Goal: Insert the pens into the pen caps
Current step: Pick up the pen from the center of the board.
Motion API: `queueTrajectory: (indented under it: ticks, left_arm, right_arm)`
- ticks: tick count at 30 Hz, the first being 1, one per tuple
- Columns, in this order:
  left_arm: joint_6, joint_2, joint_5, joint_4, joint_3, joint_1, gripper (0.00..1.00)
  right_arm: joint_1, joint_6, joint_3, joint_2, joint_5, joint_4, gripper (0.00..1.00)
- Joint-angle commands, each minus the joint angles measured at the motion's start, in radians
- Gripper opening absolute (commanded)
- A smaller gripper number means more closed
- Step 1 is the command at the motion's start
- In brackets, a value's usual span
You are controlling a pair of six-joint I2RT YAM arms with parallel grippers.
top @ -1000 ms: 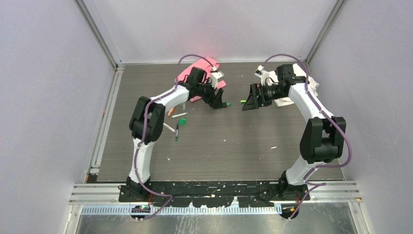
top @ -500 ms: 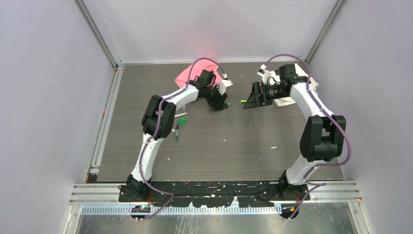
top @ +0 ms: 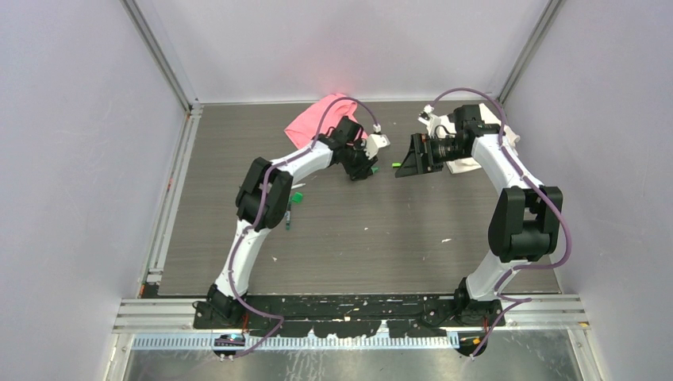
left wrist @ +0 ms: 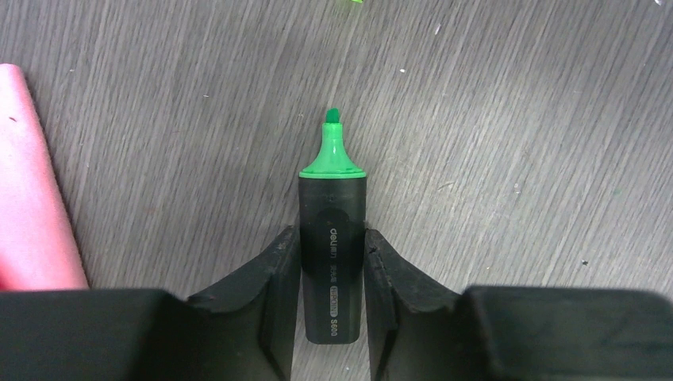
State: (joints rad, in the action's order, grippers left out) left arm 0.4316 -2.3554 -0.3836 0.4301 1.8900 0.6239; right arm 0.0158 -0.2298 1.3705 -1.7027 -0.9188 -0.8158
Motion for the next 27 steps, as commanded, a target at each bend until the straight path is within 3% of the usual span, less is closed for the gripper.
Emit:
queueTrajectory:
  ticks: [1,3,8,13,17,22,27]
  left_arm:
    - [-0.031,0.027,0.059,0.055,-0.054,0.020,0.08]
    - [-0.090,0.055,0.065,0.028,-0.073,0.018,0.01]
    - [-0.376,0.161,0.156,-0.069,-0.124,-0.002,0.01]
    - [-0.697,0.353,0.150,-0.285,-0.307,-0.037,0.01]
    - [-0.974,0.496,0.174,-0.471,-0.503,-0.054,0.01]
    - [-1.289,0.628,0.242,-0.688,-0.721,-0.057,0.00]
    - [-1.501,0.704,0.323,-0.726,-0.826,-0.055,0.00]
  right_arm:
    - [-0.003,-0.012,0.020,0.032,-0.026,0.008,0.97]
    - [-0.002,-0.016,0.012,0.040,-0.027,0.009,0.96]
    - [-0.003,-0.017,0.002,0.062,-0.039,0.005,0.95]
    - [-0.002,0.022,-0.016,0.075,-0.096,0.036,0.92]
    - [0.024,0.222,-0.084,0.083,-0.137,0.210,0.87]
    - [0.164,0.411,-0.101,0.036,-0.100,0.369,0.83]
    - [0.232,0.544,-0.086,-0.016,-0.055,0.476,0.82]
